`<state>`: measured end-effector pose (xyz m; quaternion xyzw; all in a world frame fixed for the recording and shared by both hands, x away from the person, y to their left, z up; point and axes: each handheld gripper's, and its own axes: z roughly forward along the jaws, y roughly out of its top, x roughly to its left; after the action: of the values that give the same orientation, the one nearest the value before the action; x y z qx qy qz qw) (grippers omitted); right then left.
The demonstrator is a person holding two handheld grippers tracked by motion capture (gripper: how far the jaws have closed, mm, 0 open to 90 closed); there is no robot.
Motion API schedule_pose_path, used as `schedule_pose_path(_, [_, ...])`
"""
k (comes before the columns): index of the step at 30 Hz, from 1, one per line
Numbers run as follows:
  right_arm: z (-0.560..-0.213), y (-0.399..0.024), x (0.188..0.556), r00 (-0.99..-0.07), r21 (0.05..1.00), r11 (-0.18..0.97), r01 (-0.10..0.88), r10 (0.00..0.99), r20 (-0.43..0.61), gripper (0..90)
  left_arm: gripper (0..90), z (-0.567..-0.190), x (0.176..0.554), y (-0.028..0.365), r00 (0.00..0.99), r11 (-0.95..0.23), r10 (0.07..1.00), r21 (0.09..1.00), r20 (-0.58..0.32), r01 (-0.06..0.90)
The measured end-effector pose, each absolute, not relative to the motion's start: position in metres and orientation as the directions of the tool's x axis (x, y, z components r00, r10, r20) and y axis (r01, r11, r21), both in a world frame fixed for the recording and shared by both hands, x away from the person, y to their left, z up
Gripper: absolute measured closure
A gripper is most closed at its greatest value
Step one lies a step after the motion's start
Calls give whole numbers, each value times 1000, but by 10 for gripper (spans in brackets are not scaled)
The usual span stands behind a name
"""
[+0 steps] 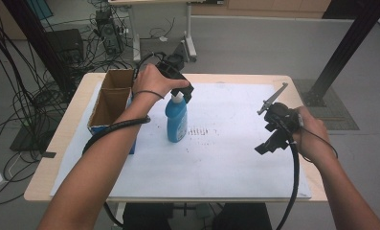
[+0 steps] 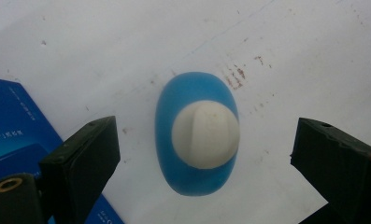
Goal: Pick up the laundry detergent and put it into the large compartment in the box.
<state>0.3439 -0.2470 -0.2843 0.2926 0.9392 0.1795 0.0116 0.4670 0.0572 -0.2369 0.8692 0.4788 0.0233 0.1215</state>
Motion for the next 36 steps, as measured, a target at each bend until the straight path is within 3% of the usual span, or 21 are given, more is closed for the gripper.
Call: schedule_pose_path(36, [-292,-248,345,-827,337,763,551,554,98,51,85,-278,464,48,523,-500,852,252,-27,829])
